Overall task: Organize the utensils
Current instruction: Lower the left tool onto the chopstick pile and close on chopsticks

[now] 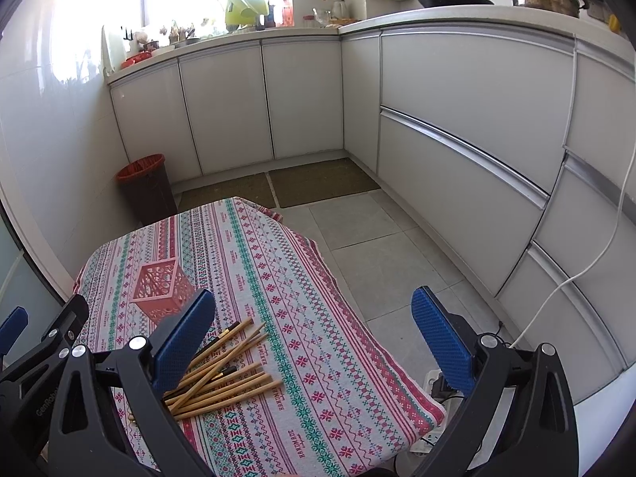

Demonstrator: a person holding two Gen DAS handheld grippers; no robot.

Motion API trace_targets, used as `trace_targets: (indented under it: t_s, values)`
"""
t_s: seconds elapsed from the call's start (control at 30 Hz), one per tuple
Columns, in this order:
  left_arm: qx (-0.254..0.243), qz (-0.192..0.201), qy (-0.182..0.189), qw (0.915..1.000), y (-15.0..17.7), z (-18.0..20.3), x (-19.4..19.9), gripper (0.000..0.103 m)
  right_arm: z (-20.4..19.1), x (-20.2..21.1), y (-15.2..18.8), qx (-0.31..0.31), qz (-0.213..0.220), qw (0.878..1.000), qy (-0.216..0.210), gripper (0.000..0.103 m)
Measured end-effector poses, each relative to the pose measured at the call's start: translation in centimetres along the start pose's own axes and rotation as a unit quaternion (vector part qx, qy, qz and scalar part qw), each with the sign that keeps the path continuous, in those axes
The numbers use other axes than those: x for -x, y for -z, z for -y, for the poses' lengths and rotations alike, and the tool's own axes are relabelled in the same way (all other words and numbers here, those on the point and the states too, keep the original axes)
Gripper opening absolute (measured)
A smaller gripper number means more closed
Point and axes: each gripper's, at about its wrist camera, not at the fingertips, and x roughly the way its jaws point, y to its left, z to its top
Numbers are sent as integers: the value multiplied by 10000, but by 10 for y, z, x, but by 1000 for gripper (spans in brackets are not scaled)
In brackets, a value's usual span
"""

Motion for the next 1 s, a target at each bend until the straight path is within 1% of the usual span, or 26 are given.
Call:
trace_targets:
  t_s: [0.17, 0.3, 0.37, 0.47, 0.6, 0.67, 0.73, 0.83, 0.93, 1.0]
  values:
    - [-14, -4, -4, 10000, 0, 1, 0, 96, 0, 0, 1, -4, 0, 10000, 11, 96]
    - [-71, -90, -16, 9999, 2, 3, -4, 96, 3, -3, 0, -51, -43, 10000, 32, 96]
    - [-142, -260, 11, 9996, 5, 6, -11, 96, 5, -6, 0, -81, -92, 9999, 48, 96]
    - [-300, -778, 195, 9963, 11, 13, -30, 96, 9, -11, 0, -171, -170, 9997, 90, 96]
    - [-522, -1620, 470, 9843, 27, 28, -60, 96, 20, -21, -1, -434, -387, 9983, 47, 96]
    - [-638, -1964, 478, 9773, 35, 35, -73, 96, 27, -26, -1, -581, -533, 9969, -32, 96]
    - [-802, -2309, 468, 9685, 44, 43, -87, 96, 34, -31, -1, -769, -675, 9947, -105, 96]
    - [-910, -2575, 520, 9606, 56, 49, -101, 96, 44, -38, 0, -1042, -841, 9909, -161, 96]
    - [-1097, -2884, 534, 9497, 69, 57, -114, 96, 56, -45, 0, -1319, -1003, 9859, -218, 96]
    - [-1197, -3064, 620, 9423, 77, 64, -123, 96, 62, -51, 1, -1454, -1110, 9828, -242, 96]
